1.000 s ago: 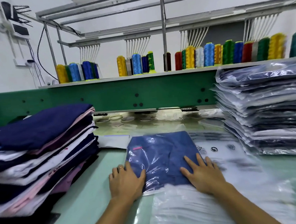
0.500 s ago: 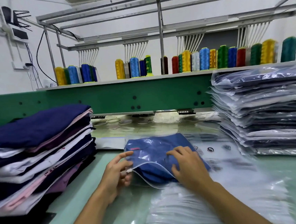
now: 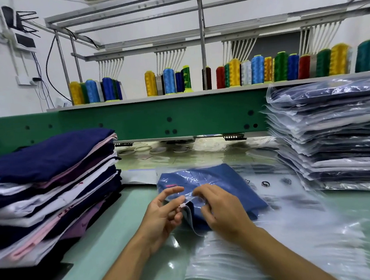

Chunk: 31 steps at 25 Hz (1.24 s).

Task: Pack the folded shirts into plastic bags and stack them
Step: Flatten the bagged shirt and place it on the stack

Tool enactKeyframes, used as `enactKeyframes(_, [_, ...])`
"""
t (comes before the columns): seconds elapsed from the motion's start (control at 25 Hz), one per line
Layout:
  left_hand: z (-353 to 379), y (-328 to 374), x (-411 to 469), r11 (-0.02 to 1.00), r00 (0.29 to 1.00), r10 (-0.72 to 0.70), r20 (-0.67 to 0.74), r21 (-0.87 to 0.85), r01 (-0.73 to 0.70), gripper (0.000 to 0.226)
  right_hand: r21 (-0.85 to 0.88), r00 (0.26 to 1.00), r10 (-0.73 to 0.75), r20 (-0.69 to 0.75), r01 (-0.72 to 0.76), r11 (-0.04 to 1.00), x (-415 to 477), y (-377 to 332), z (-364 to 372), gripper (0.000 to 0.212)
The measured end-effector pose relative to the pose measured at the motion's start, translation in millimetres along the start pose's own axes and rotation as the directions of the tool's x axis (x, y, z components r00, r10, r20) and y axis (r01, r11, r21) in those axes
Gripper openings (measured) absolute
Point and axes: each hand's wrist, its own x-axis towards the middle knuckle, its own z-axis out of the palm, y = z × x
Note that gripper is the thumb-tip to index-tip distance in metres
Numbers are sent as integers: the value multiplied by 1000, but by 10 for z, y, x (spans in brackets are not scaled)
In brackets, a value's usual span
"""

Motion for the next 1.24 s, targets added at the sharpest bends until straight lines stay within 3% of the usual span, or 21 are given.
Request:
enactKeyframes(0.08, [8, -3, 5, 999, 1000, -11, 2, -37, 12, 49, -13, 991, -113, -76, 112, 994, 6, -83, 28, 21])
enactKeyframes(0.2, [-4, 9, 13, 996, 1000, -19, -13, -86, 18, 45, -206, 953, -263, -152, 230, 951, 25, -127, 114, 19])
enactKeyframes(0.6, [-18, 6, 43, 990, 999, -21, -26, -139, 18, 46, -428, 879, -372, -299, 225, 875, 85, -167, 188, 18])
enactKeyframes(0.76, [-40, 25, 59, 979, 996, 1, -94, -202, -20, 38, -390, 903, -304, -303, 173, 905, 76, -97, 151, 24])
enactKeyframes(1.0, [-204, 147, 106, 912, 949, 72, -307, -364, -187, 20, -329, 973, -36, -229, -43, 943, 7, 92, 0, 25])
enactKeyframes(1.24, [-324, 197, 107, 895, 890, 70, -450, -366, -255, 20, -251, 965, 191, -182, -233, 939, -74, 384, -200, 17])
